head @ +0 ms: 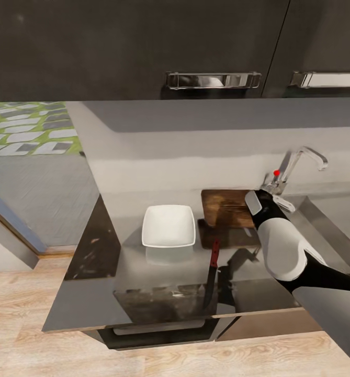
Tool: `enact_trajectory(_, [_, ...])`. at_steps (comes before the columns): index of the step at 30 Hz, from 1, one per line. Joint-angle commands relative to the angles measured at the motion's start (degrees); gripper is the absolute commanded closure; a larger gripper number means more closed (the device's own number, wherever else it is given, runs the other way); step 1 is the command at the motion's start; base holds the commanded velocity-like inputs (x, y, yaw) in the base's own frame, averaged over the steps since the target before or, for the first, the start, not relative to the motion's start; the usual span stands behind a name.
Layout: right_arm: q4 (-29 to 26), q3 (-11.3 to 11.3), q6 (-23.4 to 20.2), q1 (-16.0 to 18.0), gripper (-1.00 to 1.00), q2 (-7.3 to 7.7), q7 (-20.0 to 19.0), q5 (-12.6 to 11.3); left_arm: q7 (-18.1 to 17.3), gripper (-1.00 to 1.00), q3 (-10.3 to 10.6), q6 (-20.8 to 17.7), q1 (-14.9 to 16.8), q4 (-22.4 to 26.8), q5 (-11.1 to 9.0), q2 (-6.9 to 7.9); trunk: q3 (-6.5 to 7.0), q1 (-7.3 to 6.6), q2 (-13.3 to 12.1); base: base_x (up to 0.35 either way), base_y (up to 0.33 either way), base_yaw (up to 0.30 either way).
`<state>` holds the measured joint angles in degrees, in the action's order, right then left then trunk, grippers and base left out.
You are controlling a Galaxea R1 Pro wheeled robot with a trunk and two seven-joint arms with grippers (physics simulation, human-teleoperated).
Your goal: In the kitchen, take the Vidalia onion out of the sink, dice it on the chopping board with the paring knife, put the diced onion into the bowl on the countertop, then place both the paring knife and the chopping board into the sink.
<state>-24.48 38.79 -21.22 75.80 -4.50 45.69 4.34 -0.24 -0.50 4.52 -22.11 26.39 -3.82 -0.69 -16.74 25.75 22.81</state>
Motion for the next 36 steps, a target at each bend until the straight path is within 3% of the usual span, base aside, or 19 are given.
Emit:
enact_trajectory(1, [0.1, 0.3, -0.3, 0.1, 1.00, -0.06, 0.0, 0.6, 0.0, -1.00, -0.1, 0.1, 0.0, 0.1, -0.4, -0.02, -0.09, 0.04, 0.1, 0.000, 0.000, 0.000])
enact_trajectory(24, [3.1, 0.1, 1.7, 0.1, 1.00, -0.61, 3.0, 0.6, 0.0, -1.00, -0.1, 0.1, 0.0, 0.1, -0.4, -0.02, -0.09, 0.04, 0.1, 0.012, 0.000, 0.000])
enact_trajectory(36, [6.8, 0.1, 6.1, 0.0, 1.00, -0.31, 2.8, 0.7, 0.0, -1.00, -0.1, 0.1, 0.0, 0.1, -0.4, -0.02, -0.10, 0.04, 0.1, 0.046, 0.000, 0.000])
